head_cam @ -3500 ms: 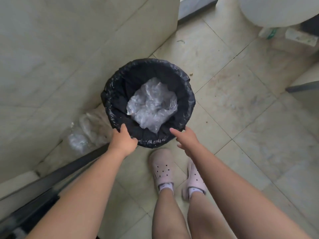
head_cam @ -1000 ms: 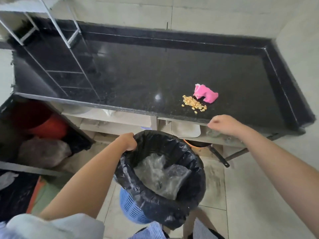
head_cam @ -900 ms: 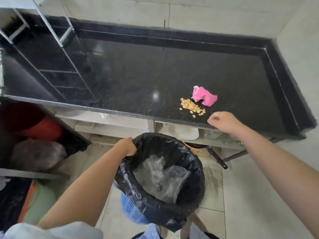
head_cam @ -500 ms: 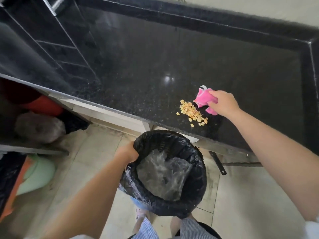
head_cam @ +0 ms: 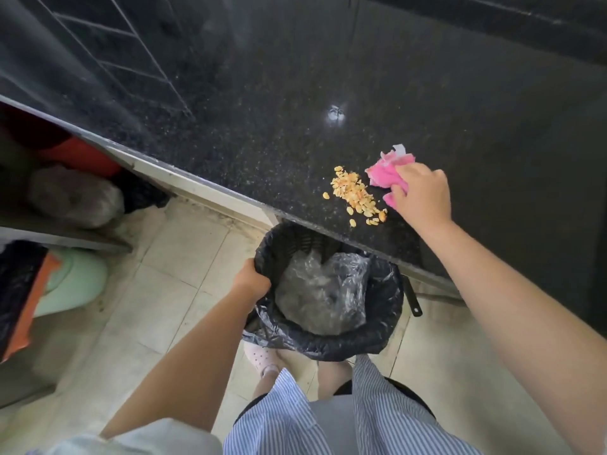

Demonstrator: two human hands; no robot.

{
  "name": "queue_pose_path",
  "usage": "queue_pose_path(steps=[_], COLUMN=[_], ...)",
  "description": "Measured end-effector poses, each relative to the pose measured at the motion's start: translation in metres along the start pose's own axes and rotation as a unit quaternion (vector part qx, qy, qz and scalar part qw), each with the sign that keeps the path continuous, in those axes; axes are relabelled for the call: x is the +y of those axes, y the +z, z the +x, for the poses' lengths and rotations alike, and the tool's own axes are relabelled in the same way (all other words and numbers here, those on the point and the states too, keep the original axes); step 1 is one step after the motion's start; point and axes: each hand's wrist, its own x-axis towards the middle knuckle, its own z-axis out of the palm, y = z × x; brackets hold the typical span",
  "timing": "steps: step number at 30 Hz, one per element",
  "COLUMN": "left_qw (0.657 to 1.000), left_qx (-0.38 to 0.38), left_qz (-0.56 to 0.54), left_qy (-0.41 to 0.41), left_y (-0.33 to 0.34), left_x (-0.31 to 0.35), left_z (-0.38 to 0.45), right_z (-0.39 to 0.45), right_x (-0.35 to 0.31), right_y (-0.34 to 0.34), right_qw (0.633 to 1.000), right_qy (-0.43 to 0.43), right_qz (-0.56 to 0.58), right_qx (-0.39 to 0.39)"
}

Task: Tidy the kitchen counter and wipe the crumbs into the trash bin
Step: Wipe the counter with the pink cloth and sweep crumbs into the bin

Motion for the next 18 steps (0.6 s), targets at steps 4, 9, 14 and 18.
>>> queue_pose_path(steps=[4,9,14,18], left_qw=[1.0,1.0,1.0,1.0], left_qx=[0.012,0.011,0.008,0.017], left_qz=[-0.015,-0.018,-0.014,-0.002], left_qy=[0.002,-0.001,0.002,0.002], left_y=[0.004,0.0,-0.004,-0.004], left_x=[0.0,0.004,0.005,0.002], left_z=[-0.003,-0.003,-0.001,-0.001], right_z=[-0.039,-0.093,-0.073,-0.012], right_x=[-0.013,-0.032,-0.024,-0.024], right_y=[-0.001,-0.01,-0.049,-0.062], right_qw=[0.998,0.982,0.976,0.986], right_qy=[-0.049,-0.113,-0.061,-0.038], right_qz=[0.036,0.138,0.206,0.153], right_qx=[-0.008,-0.052,0.035,0.048])
